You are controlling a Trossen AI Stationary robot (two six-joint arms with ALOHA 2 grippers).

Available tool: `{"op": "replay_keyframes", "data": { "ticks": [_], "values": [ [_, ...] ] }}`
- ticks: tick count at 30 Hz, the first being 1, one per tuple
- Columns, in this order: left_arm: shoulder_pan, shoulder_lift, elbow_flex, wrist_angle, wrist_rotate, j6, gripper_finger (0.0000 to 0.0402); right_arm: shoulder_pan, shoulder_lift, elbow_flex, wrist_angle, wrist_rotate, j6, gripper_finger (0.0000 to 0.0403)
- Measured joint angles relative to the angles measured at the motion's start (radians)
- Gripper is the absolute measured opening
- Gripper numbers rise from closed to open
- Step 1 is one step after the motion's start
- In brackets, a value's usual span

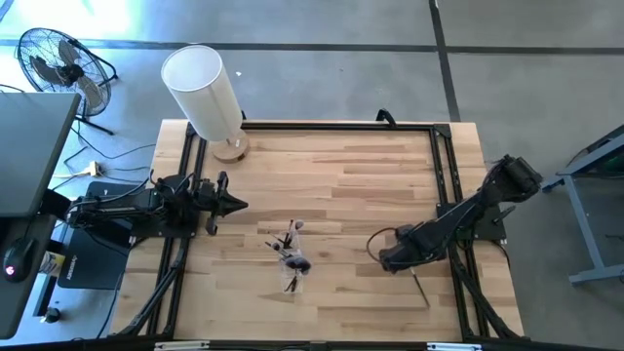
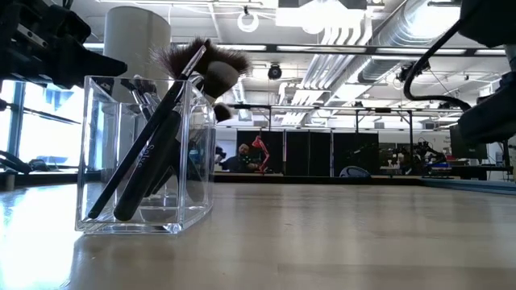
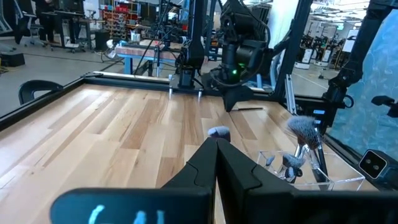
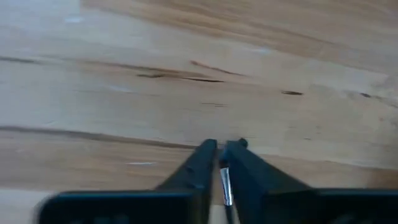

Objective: Put items in baskets/containers
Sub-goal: Put the foundation brush into the transparent organizer

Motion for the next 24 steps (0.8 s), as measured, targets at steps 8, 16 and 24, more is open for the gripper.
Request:
{"op": "replay_keyframes", "data": {
  "ticks": [8, 16, 24],
  "values": [
    [0.0, 0.0, 0.0, 0.0, 0.0, 0.0, 0.0003, 0.001, -0.026, 0.06, 0.016, 0.235, -0.071, 0.0003],
    [0.0, 0.0, 0.0, -0.002, -0.001, 0.0, 0.0003, -0.021, -0.048, 0.234, 0.028, 0.533, -0.209, 0.0001],
    [0.0, 0.0, 0.001, -0.008, -0.004, 0.0, 0.0003, -0.059, -0.049, 0.423, 0.062, 0.774, -0.432, 0.0]
  ]
}}
